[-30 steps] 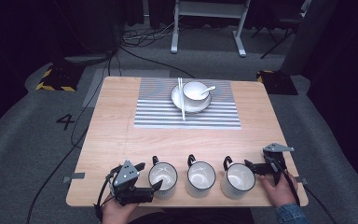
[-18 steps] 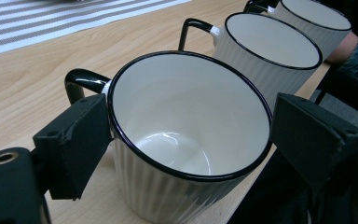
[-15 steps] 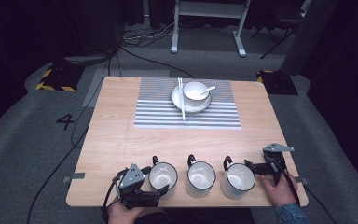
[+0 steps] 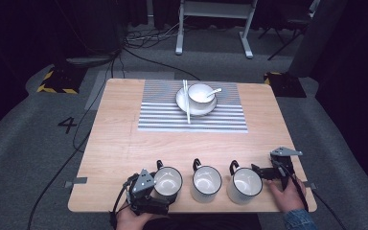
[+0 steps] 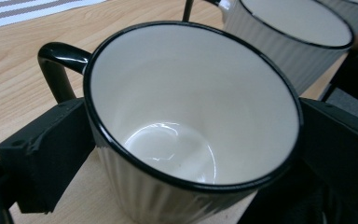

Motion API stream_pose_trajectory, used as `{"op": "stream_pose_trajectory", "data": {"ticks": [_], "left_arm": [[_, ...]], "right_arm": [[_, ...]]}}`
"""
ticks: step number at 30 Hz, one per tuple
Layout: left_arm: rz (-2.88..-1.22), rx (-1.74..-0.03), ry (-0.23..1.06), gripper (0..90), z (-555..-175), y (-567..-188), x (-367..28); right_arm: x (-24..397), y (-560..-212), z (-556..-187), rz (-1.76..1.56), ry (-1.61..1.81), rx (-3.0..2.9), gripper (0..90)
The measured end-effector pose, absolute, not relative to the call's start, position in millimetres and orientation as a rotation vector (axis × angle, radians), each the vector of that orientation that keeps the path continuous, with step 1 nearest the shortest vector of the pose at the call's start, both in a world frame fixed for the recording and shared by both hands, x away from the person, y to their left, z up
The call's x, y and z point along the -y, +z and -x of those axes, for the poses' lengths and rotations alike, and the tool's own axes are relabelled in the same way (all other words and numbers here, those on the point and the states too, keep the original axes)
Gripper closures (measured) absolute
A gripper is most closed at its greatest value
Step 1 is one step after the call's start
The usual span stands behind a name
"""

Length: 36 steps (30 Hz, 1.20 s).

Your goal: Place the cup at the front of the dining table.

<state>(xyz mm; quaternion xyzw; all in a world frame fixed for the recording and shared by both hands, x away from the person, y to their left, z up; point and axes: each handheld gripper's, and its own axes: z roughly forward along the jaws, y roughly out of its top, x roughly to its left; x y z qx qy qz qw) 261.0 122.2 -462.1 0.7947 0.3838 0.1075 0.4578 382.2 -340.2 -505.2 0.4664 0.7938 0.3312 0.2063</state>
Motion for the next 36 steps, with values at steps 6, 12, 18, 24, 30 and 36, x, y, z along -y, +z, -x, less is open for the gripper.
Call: {"op": "stream_pose_trajectory", "data": {"ticks": [6,12,18,24,30,36], "left_arm": [[-1.967,-0.95,0.258,0.0,-266,-471,-118],[-1.961,-0.958,0.303,0.0,-267,-479,-111],[-1.939,-0.922,0.299,0.0,-272,-489,-110],[-1.903,-0.882,0.295,0.0,-274,-496,-111],[-1.869,-0.844,0.299,0.0,-275,-500,-112],[-1.86,-0.835,0.313,0.3,-274,-502,-112]], "right_arm": [[340,-505,-382,-1.299,0.922,-2.212,1.5],[340,-505,-382,-1.297,0.92,-2.213,1.4],[340,-505,-382,-1.297,0.92,-2.213,1.4],[340,-505,-382,-1.297,0.921,-2.213,1.4],[340,-505,-382,-1.299,0.922,-2.212,1.4],[340,-505,-382,-1.298,0.922,-2.213,1.5]]}}
